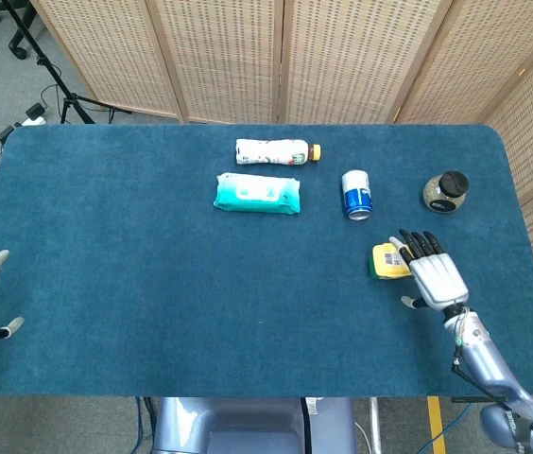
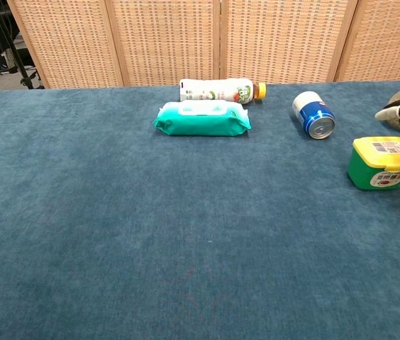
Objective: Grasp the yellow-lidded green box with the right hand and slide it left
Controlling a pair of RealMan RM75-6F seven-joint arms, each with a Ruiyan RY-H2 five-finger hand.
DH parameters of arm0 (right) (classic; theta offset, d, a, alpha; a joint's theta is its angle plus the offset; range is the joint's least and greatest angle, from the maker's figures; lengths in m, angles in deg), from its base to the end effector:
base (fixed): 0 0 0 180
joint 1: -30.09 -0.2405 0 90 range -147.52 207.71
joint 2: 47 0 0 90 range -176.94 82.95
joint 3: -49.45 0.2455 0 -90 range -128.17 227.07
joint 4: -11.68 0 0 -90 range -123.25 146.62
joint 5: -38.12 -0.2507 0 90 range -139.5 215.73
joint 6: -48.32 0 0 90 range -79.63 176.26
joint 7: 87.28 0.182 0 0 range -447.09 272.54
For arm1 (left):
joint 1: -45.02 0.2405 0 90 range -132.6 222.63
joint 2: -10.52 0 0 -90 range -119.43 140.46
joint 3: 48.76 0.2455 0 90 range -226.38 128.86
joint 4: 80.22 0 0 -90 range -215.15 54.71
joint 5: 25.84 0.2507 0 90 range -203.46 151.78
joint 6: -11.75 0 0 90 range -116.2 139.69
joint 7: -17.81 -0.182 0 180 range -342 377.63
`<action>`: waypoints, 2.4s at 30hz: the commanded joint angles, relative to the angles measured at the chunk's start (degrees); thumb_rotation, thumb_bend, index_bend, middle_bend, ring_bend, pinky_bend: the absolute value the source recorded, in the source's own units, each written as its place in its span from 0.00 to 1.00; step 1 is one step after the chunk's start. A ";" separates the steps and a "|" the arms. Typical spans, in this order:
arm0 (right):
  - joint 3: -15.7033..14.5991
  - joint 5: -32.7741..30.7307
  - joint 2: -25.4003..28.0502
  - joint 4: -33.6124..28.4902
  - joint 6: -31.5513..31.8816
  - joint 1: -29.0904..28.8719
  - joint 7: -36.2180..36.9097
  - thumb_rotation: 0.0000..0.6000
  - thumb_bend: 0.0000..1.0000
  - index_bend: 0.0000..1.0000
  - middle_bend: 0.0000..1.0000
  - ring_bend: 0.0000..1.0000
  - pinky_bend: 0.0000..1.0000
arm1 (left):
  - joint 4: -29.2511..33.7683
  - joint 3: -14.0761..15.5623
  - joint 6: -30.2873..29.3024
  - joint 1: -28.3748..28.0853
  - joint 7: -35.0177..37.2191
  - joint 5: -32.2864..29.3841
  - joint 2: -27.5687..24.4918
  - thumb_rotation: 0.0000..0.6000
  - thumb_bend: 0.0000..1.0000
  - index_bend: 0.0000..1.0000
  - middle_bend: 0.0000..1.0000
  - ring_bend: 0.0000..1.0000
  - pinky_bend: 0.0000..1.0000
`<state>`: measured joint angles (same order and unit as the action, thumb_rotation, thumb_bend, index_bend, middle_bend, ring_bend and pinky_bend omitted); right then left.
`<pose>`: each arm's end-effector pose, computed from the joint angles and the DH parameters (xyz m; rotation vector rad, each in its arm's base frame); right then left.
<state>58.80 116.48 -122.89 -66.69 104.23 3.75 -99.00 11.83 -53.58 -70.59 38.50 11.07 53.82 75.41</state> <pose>-0.2799 -0.3626 0.0235 1.7528 -0.8159 0.6924 -0.3281 0.2388 0.1188 -1.3502 -0.8657 -0.7887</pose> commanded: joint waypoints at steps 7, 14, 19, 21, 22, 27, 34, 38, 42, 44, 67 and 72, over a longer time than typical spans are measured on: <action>0.35 -3.28 -4.61 7.56 -2.86 -3.03 -1.37 1.00 0.00 0.02 0.06 0.03 0.16 | -0.20 -0.21 0.39 -0.19 0.57 -0.57 -0.12 1.00 0.00 0.00 0.00 0.00 0.00; -0.41 -0.23 -8.20 15.51 -2.23 -4.59 6.54 1.00 0.15 0.32 0.40 0.38 0.33 | -0.16 -0.25 0.44 -0.20 0.94 -0.73 -0.31 1.00 0.00 0.00 0.00 0.00 0.00; -1.35 1.02 -8.77 17.86 -2.84 -5.31 10.44 1.00 0.38 0.44 0.49 0.45 0.34 | -0.17 -0.24 0.44 -0.23 0.76 -0.82 -0.25 1.00 0.00 0.00 0.00 0.00 0.00; -1.52 1.56 -8.50 17.40 -2.34 -5.24 12.93 1.00 0.46 0.47 0.51 0.46 0.34 | -0.20 -0.30 0.40 -0.23 0.78 -0.93 -0.24 1.00 0.00 0.00 0.00 0.00 0.00; -1.44 1.86 -8.02 16.51 -1.73 -5.08 14.51 1.00 0.48 0.47 0.52 0.46 0.34 | -0.21 -0.30 0.41 -0.25 0.75 -0.95 -0.23 1.00 0.00 0.00 0.00 0.00 0.00; -1.86 2.61 -3.57 10.32 -2.22 -5.10 18.89 1.00 0.62 0.48 0.53 0.46 0.34 | -0.21 -0.20 0.39 -0.27 0.64 -0.84 -0.18 1.00 0.00 0.00 0.00 0.00 0.00; -2.43 0.67 5.88 -3.06 -10.04 -6.74 24.30 1.00 0.67 0.49 0.54 0.46 0.34 | -0.17 -0.18 0.34 -0.26 0.69 -0.84 -0.20 1.00 0.00 0.00 0.00 0.00 0.00; -2.74 -1.44 12.04 -10.36 -18.96 -9.36 29.95 1.00 0.72 0.50 0.54 0.46 0.34 | -0.08 -0.12 0.39 -0.28 0.66 -0.80 -0.25 1.00 0.00 0.00 0.00 0.00 0.00; -2.83 -3.15 13.11 -10.80 -23.86 -10.86 34.19 1.00 0.74 0.50 0.54 0.46 0.34 | -0.04 -0.11 0.19 -0.20 0.86 -0.69 -0.32 1.00 0.00 0.00 0.00 0.00 0.00; -2.86 -6.10 12.49 -9.85 -27.45 -11.27 37.78 1.00 0.75 0.50 0.54 0.46 0.34 | -0.06 -0.12 0.33 -0.23 1.06 -0.78 -0.39 1.00 0.00 0.00 0.00 0.00 0.00; -1.36 -3.36 13.53 -10.89 -15.31 -5.73 37.65 1.00 0.08 0.00 0.00 0.00 0.00 | 0.06 0.06 0.28 -0.31 0.83 -0.56 -0.28 1.00 0.00 0.00 0.00 0.00 0.00; -3.30 -1.41 10.79 -10.92 -9.64 -4.93 24.28 1.00 0.00 0.00 0.00 0.00 0.00 | 0.05 0.20 0.18 -0.27 0.73 -0.33 -0.23 1.00 0.00 0.00 0.00 0.00 0.00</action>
<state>57.04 113.43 -110.47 -77.10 90.64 -2.00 -66.98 11.87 -53.38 -70.41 38.22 11.79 53.50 75.18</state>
